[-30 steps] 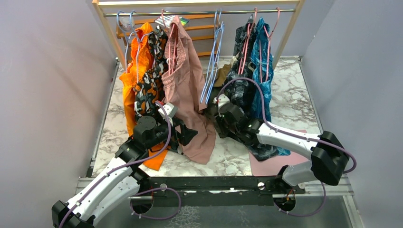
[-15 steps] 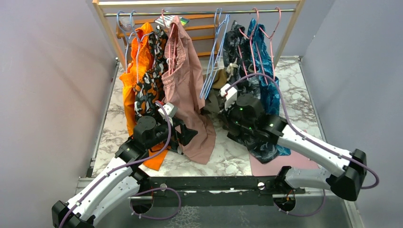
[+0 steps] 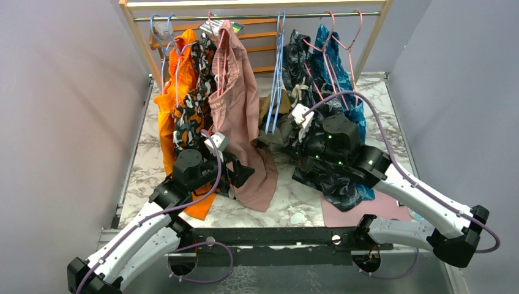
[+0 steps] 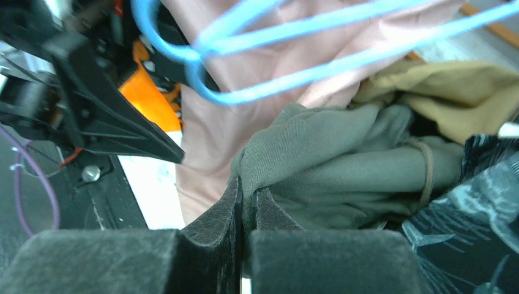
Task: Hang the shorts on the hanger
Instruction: Adjust the shorts at the center of the board.
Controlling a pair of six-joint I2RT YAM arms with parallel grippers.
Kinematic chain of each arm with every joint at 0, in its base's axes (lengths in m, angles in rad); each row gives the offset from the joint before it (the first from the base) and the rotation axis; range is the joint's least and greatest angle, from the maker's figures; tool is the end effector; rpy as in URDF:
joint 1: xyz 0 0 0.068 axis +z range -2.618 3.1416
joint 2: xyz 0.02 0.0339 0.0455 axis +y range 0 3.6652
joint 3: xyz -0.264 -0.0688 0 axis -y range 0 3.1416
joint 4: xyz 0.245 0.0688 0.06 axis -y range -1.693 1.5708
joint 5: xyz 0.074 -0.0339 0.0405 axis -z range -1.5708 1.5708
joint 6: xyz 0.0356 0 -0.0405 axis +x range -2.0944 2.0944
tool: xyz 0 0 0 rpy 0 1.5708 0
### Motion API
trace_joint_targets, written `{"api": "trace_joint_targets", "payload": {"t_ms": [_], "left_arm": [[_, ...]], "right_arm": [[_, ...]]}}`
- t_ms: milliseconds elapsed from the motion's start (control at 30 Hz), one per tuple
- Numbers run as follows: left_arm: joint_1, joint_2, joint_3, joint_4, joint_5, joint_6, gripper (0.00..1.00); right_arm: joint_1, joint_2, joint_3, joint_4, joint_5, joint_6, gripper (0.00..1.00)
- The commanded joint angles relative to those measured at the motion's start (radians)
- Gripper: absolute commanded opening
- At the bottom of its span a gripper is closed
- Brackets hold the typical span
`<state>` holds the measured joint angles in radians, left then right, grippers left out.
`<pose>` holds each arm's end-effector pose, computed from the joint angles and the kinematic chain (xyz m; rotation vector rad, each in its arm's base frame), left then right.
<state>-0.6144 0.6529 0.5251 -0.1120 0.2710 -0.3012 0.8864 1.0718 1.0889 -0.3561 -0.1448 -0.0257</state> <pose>0.1303 -0.1036 0.2764 0.4928 1.8289 -0.8837 0.1481 0.1897 0.3732 -0.9582 1.7239 0.7114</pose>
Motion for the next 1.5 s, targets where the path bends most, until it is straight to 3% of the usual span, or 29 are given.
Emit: {"api": "trace_joint_targets", "payload": {"t_ms": [0,433,733,833,1100,1200,1333,1467], "left_arm": [[0.01,0.002,-0.004,0.015,-0.004,0.005,0.98],[0.01,0.001,-0.002,0.014,-0.012,0.006,0.98],[0.011,-0.083,-0.013,0.034,-0.046,0.012,0.98],[0.013,-0.102,-0.017,0.042,-0.057,0.011,0.98],[0.013,-0.106,-0.019,0.038,-0.07,0.013,0.98],[0.013,-0.105,-0.019,0.039,-0.072,0.011,0.98],[0.014,-0.105,-0.019,0.04,-0.072,0.011,0.98],[0.014,-0.112,-0.019,0.041,-0.078,0.011,0.98]], "right_arm": [[0.007,-0.06,0.115,0.026,-0.135,-0.022,0.01],[0.007,-0.062,0.287,-0.071,-0.245,-0.1,0.01],[0.008,-0.042,0.637,-0.246,-0.464,-0.126,0.01],[0.008,-0.066,0.617,-0.22,-0.468,-0.112,0.01],[0.008,-0.122,0.318,-0.138,-0.287,-0.1,0.01],[0.008,-0.117,0.399,-0.12,-0.272,-0.1,0.01],[0.008,-0.109,0.6,-0.079,-0.394,-0.056,0.01],[0.008,-0.136,0.594,-0.036,-0.477,0.005,0.01]]}}
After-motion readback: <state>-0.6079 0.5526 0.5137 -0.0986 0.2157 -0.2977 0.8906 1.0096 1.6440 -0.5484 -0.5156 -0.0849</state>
